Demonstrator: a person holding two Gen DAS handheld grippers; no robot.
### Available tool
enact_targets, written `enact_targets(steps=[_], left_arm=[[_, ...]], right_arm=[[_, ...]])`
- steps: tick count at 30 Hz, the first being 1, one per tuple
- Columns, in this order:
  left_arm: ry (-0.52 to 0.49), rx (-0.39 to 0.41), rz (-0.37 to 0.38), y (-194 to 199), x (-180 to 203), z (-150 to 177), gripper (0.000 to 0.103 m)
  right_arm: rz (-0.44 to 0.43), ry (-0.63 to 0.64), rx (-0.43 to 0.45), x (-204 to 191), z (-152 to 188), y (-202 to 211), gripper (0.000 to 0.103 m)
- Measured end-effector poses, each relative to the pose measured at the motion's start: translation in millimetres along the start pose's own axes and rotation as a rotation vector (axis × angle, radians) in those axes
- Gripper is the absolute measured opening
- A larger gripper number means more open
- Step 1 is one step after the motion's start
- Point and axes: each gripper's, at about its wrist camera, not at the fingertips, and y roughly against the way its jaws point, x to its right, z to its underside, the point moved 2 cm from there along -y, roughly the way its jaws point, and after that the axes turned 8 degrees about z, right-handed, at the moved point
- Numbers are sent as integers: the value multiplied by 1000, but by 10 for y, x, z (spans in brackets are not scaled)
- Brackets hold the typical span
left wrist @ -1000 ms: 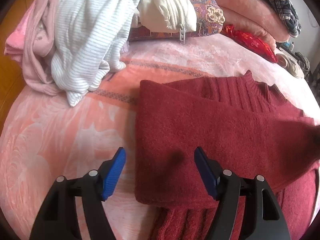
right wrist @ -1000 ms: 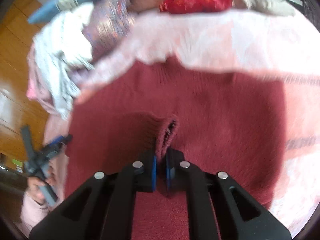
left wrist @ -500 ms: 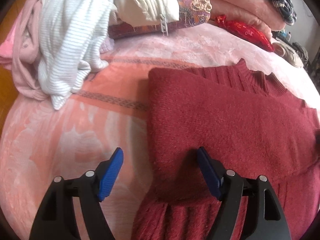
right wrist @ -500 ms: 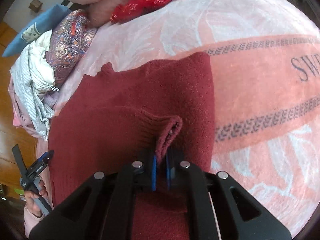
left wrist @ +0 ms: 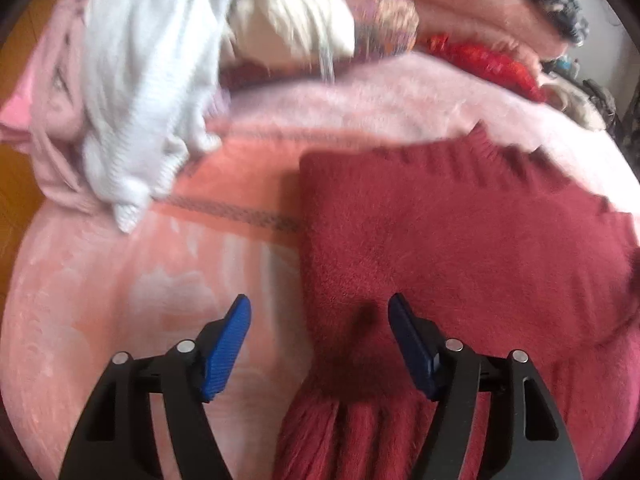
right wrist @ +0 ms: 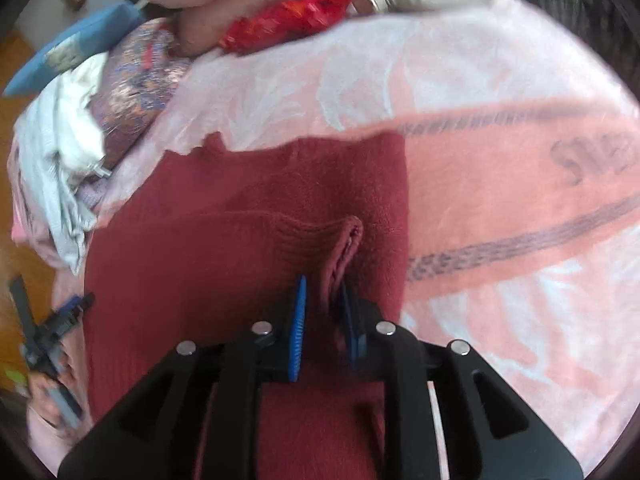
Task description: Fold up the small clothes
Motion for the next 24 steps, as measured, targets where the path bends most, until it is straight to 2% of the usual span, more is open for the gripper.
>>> enact_targets(steps=[2, 5, 6, 8, 11, 13, 16, 17, 19, 22, 24], left_arm=[[-12, 42, 46, 236, 102, 8, 71], [-35, 32, 104, 387, 338, 33, 72], [-40, 24, 134, 397, 427, 46, 72], [-56, -3, 165, 347, 548, 71, 72], [-68, -20, 129, 157, 625, 96, 72], [-53, -64, 116, -12, 577, 124, 71], [-43, -111, 107, -240, 426, 201, 72], [-42, -112, 120, -265, 398, 237, 72], [-48, -91, 128, -283, 380, 274, 73], [-84, -82, 86, -299, 446, 294, 74], [-68, -84, 97, -288, 432, 272, 74]], right_arm=[[-72, 22, -25, -169, 84, 109, 28], [-146, 19, -124, -469, 258, 86, 28], [-150, 24, -149, -582, 310, 59, 28], [-139, 54, -133, -735, 316, 46, 28], [-108, 64, -118, -814, 236, -59, 28], [-118, 46, -146, -783, 209, -190, 28], [-57, 22, -196, -576, 287, -404, 24], [-74, -1, -218, -474, 349, -504, 19], [-116, -25, -207, -397, 387, -570, 17], [-101, -9, -212, -424, 374, -556, 17], [-77, 27, -191, -485, 378, -516, 17]])
